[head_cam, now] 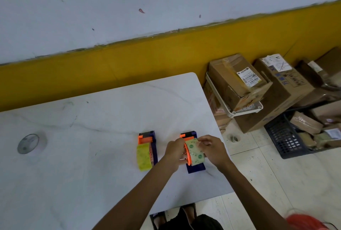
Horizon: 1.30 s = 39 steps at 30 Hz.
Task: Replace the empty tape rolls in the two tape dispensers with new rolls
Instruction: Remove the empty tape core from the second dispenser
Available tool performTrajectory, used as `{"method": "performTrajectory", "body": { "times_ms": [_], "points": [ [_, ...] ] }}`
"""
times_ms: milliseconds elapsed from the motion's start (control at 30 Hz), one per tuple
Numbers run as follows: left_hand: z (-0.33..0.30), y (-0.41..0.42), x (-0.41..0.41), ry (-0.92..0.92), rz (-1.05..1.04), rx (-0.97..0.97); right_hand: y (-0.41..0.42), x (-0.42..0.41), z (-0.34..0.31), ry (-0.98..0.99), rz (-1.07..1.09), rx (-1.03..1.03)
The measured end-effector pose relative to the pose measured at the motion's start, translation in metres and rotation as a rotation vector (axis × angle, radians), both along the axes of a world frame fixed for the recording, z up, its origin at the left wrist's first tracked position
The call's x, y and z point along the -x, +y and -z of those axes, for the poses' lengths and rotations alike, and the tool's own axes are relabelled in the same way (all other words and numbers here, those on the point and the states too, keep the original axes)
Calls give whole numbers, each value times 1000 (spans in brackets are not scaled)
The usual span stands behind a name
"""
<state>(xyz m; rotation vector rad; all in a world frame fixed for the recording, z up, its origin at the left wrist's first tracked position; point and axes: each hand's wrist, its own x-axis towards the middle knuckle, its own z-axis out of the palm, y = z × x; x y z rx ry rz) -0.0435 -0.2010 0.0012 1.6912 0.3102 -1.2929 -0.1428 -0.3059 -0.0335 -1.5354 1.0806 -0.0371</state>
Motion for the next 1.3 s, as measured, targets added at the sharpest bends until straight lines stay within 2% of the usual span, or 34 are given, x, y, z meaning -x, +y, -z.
{"method": "performTrajectory", "body": {
  "times_ms": [167,400,600,700,733,800,900,1067,1167,1300],
  "points": [
    [4,-1,-1,1,-12,-15,-11,6,0,1,38,-36],
    [19,4,1,-22,-2,-14,-41,28,-5,-4,238,-31],
    [27,12,11,-12,60,-72,-51,2,-26,-119,271,-45],
    [23,21,-2,-129,77,-126,-40,-31,-46,-228,259,-109],
    [18,26,-11,-165,48,-122,-34,-44,-53,-247,243,-135],
    [-4,41,-30,-193,-127,4,-17,-73,-66,-290,172,-201],
    [-42,78,-54,-383,-369,137,27,-112,-83,-309,6,-269],
    [-80,171,-59,-714,-528,50,145,-157,-105,-309,-249,-353],
    [-82,239,-52,-691,-700,43,223,-167,-111,-296,-415,-397],
    [-79,335,-41,-660,-823,-12,323,-167,-110,-249,-597,-393]
  ]
}}
